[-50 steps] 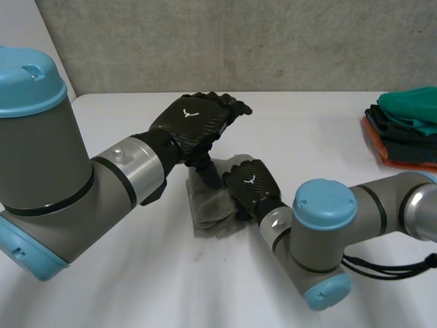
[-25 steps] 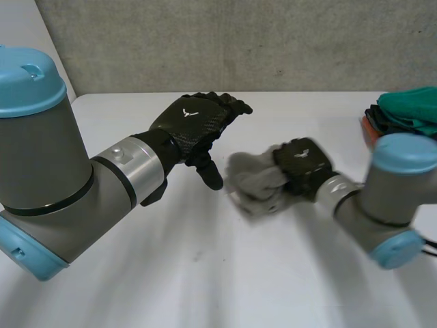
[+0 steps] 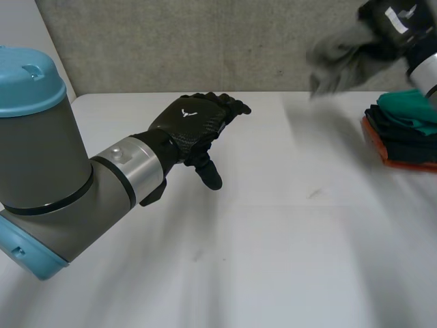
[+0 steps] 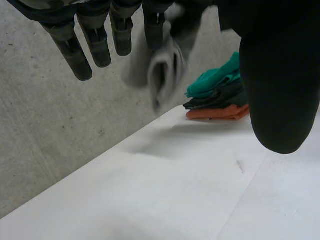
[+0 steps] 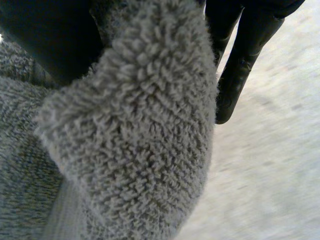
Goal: Fold the laundry.
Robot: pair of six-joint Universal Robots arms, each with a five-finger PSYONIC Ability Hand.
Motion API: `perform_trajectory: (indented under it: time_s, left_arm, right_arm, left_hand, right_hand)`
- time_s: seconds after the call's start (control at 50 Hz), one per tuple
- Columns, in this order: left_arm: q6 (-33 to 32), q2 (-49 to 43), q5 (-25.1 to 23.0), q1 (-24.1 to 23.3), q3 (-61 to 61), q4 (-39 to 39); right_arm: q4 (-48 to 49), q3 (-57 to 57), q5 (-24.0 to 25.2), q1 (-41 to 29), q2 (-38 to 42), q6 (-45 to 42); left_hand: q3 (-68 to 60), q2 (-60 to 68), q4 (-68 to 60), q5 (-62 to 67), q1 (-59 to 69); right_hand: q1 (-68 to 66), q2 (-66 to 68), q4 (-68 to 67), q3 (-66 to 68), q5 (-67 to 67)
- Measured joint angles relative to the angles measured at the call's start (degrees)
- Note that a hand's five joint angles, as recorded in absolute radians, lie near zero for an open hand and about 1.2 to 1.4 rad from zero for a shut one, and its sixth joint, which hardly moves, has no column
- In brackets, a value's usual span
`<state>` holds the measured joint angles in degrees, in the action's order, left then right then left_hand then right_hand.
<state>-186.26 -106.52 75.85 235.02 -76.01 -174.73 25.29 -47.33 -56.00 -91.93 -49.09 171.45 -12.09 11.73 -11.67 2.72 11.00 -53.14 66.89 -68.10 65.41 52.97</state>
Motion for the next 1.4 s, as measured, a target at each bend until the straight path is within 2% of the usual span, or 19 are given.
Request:
perform_trajectory:
  time_s: [0.12, 0.26, 0.5, 0.66, 0.72, 0.74, 0.76, 0.78, 0.84, 0.94, 1.06, 1.1, 1.16, 1.24, 1.28, 1.3, 1.32, 1.36, 1.4]
  left_arm:
    - [0.93, -0.01, -0.02, 0.07, -0.02, 0.0]
    - [2.27, -0.1, -0.09, 0.11, -0.03, 0.0]
    - [2.92, -0.56, -0.22, -0.22, -0.18, 0.0]
    - [4.81, 0.09, -0.56, -0.51, -0.21, -0.03]
    - [5.37, 0.57, -0.61, -0.61, -0.25, -0.02]
    - [5.58, 0.83, -0.62, -0.66, -0.3, -0.01]
    - [5.69, 1.0, -0.62, -0.68, -0.38, -0.02]
    - [5.72, 1.06, -0.63, -0.69, -0.42, -0.02]
    - [5.79, 1.3, -0.63, -0.68, -0.68, -0.05]
    - [5.77, 1.38, -0.62, -0.64, -0.89, -0.08]
    - [5.78, 1.67, -0.62, -0.66, -0.91, -0.06]
    - [5.8, 2.08, -0.64, -0.68, -0.91, -0.03]
    - [5.83, 2.76, -0.67, -0.69, -0.91, -0.03]
    - [5.87, 4.06, -0.84, -0.69, -0.9, -0.07]
    - [5.9, 4.51, -1.03, -0.69, -0.89, -0.08]
    - [5.91, 4.58, -1.07, -0.69, -0.9, -0.08]
    - [5.99, 4.99, -1.37, -0.7, -0.91, -0.08]
    - [6.03, 5.11, -1.46, -0.7, -0.91, -0.08]
    - [6.58, 5.9, -2.25, -0.68, -1.03, -0.09]
  right_arm:
    - [1.25, 11.58, -0.19, 5.8, 4.49, 2.28]
    - [1.3, 15.19, 1.85, 13.15, 9.57, 2.32]
    - [4.02, 3.47, 13.05, 24.63, 15.66, 2.25]
    - [6.25, -3.06, 19.45, 27.59, 15.04, 2.4]
    - [6.16, -3.8, 20.36, 27.73, 14.35, 2.5]
    - [5.95, -4.08, 20.35, 27.69, 13.69, 2.54]
    - [5.67, -4.37, 19.92, 27.67, 12.89, 2.56]
    - [5.51, -4.53, 19.63, 27.67, 12.49, 2.56]
    - [4.53, -5.8, 16.74, 27.68, 9.55, 2.57]
    - [2.51, -8.89, 10.16, 29.65, 3.3, 2.07]
    - [-0.85, -10.42, 6.62, 33.52, -0.43, 0.28]
    - [-3.83, -9.93, 3.97, 35.75, -1.58, -2.67]
    - [-7.45, -8.28, -1.8, 37.38, -2.7, -8.43]
    - [-10.27, -5.87, -14.39, 37.53, -5.3, -18.56]
    - [-9.69, -5.82, -18.53, 36.39, -6.67, -21.03]
    - [-9.38, -5.91, -19.44, 35.93, -7.05, -21.47]
    - [-7.63, -6.75, -22.8, 33.6, -8.83, -22.5]
    - [-7.0, -7.1, -23.6, 32.83, -9.38, -22.59]
    - [-1.08, -12.57, -27.03, 26.1, -15.64, -19.36]
  left_hand:
    - [0.0, 0.0, 0.0, 0.0, 0.0]
    - [0.0, 0.0, 0.0, 0.0, 0.0]
    - [0.0, 0.0, 0.0, 0.0, 0.0]
    - [0.0, 0.0, 0.0, 0.0, 0.0]
    - [0.0, 0.0, 0.0, 0.0, 0.0]
    - [0.0, 0.0, 0.0, 0.0, 0.0]
    - [0.0, 0.0, 0.0, 0.0, 0.0]
    - [0.0, 0.0, 0.0, 0.0, 0.0]
    - [0.0, 0.0, 0.0, 0.0, 0.0]
    - [0.0, 0.0, 0.0, 0.0, 0.0]
    - [0.0, 0.0, 0.0, 0.0, 0.0]
    - [0.0, 0.0, 0.0, 0.0, 0.0]
    - [0.0, 0.0, 0.0, 0.0, 0.0]
    - [0.0, 0.0, 0.0, 0.0, 0.0]
    - [0.0, 0.0, 0.0, 0.0, 0.0]
    - [0.0, 0.0, 0.0, 0.0, 0.0]
    - [0.0, 0.0, 0.0, 0.0, 0.0]
    - [0.0, 0.0, 0.0, 0.0, 0.0]
    - [0.0, 0.0, 0.0, 0.0, 0.0]
  right_hand:
    - [0.0, 0.0, 0.0, 0.27, 0.83]
    - [0.0, 0.0, 0.0, 0.29, 0.83]
    - [0.0, 0.0, -0.01, 0.29, 2.28]
    - [0.0, -0.66, 0.81, 0.46, 3.25]
    - [11.95, -17.22, 17.96, -15.72, -11.9]
    - [30.25, -37.69, 36.87, -36.2, -28.38]
    - [37.03, -46.73, 46.33, -44.31, -36.52]
    - [37.03, -46.73, 46.33, -44.31, -36.52]
    - [41.27, -53.99, 54.4, -53.16, -48.25]
    - [41.27, -53.99, 54.4, -53.16, -49.33]
    - [41.27, -53.99, 54.4, -53.16, -49.33]
    - [41.27, -53.99, 54.4, -53.16, -49.33]
    - [41.27, -53.99, 54.4, -53.16, -49.33]
    - [41.27, -53.99, 54.4, -53.16, -49.33]
    - [41.27, -53.99, 54.4, -53.16, -49.33]
    - [41.27, -53.99, 54.4, -53.16, -49.33]
    - [41.27, -53.99, 54.4, -53.16, -49.33]
    - [41.27, -53.99, 54.4, -53.16, -49.33]
    - [41.27, -53.99, 54.4, -53.16, -49.33]
